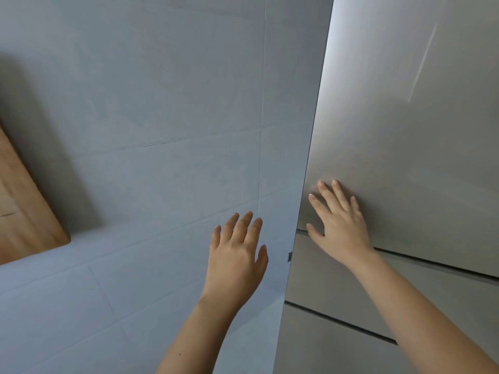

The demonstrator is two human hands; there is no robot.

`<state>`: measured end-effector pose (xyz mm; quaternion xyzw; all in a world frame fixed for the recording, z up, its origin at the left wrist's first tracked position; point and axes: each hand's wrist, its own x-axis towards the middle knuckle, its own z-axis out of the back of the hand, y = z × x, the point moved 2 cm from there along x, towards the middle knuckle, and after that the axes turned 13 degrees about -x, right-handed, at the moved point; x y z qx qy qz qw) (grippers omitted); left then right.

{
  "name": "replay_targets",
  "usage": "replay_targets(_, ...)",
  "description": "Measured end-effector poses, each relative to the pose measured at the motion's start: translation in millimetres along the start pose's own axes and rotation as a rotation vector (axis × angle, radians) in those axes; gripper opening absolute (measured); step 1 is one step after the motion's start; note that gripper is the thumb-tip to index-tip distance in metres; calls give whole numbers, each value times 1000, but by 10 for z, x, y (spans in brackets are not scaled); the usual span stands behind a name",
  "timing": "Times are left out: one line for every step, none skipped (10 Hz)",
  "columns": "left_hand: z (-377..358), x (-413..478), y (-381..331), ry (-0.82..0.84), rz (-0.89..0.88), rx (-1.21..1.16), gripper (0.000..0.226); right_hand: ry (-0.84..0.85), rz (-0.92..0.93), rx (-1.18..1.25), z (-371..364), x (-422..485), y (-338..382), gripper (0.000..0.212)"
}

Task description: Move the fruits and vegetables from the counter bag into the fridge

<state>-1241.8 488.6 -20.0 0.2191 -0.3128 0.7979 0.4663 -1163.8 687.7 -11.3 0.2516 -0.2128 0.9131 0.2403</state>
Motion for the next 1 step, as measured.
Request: replay_targets(66,-23,4,-2,19,8,46,20,-18,1,78,43,47,59)
